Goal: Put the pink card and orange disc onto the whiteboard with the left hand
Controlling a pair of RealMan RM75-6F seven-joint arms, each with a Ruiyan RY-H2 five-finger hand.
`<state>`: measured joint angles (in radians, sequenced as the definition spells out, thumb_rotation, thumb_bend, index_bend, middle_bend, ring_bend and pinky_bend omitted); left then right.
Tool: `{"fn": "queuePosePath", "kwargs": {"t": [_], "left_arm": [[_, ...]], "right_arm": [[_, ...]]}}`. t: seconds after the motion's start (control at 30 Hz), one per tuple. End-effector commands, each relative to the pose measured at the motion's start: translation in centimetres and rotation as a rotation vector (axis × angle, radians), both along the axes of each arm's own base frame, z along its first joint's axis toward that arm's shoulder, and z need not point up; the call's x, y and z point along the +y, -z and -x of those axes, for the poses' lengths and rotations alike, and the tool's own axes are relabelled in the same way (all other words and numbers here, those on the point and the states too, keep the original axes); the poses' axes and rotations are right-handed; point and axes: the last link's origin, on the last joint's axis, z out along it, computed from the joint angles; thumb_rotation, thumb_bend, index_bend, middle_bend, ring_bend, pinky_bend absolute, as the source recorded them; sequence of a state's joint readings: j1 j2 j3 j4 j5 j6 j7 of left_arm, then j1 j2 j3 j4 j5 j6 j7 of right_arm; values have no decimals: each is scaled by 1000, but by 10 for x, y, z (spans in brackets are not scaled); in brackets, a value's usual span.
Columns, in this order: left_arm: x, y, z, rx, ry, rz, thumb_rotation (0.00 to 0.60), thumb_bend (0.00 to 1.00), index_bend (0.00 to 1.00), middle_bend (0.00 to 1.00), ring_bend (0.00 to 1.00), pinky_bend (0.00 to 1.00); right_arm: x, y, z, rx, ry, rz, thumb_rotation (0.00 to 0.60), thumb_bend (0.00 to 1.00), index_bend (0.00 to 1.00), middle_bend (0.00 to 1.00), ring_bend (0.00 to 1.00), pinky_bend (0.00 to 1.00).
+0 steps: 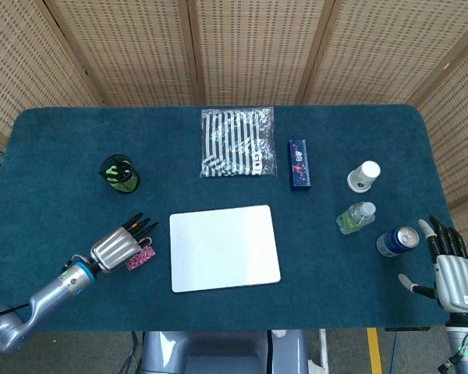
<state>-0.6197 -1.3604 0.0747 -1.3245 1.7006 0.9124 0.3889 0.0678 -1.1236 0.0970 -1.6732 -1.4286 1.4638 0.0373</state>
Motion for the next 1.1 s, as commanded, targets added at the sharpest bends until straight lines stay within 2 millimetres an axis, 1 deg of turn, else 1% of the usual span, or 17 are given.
{"fn": "queuePosePath", "kwargs": {"t": [0.03,0.2,0.4,0.5,0.53,0.63,0.77,0.87,1.03,1.1], "left_arm": [[1,-3,-1,-2,0,-8,600,215,456,0,0,0],[3,-9,-12,-40,10,-27,600,212,456,0,0,0],[10,-9,-41,-92,40,-36,600,210,455,0,0,0],[12,-9,-58,-120,62,-42,600,207,456,0,0,0],[13,-9,-66,-135,70,-46,600,205,456,0,0,0],[16,-8,-78,-148,77,-50,600,200,456,0,0,0],[23,6,-99,-158,68,-38,600,198,456,0,0,0],[29,23,-116,-156,72,-29,600,198,456,0,0,0],[34,51,-140,-158,63,-4,600,197,456,0,0,0],[36,59,-147,-157,62,0,600,193,446,0,0,0]], "right_arm": [[0,0,0,-2,0,0,600,0,0,0,0,0],[0,0,0,-5,1,-1,600,0,0,0,0,0],[0,0,0,-8,2,-1,600,0,0,0,0,0],[0,0,0,-12,3,-2,600,0,0,0,0,0],[0,0,0,-14,4,-2,600,0,0,0,0,0],[0,-1,0,-16,4,-3,600,0,0,0,0,0],[0,-1,0,-20,5,-5,600,0,0,0,0,0],[0,-1,0,-22,6,-6,600,0,0,0,0,0],[-1,-1,1,-32,10,-5,600,0,0,0,0,0],[-1,-2,1,-36,11,-5,600,0,0,0,0,0]]}}
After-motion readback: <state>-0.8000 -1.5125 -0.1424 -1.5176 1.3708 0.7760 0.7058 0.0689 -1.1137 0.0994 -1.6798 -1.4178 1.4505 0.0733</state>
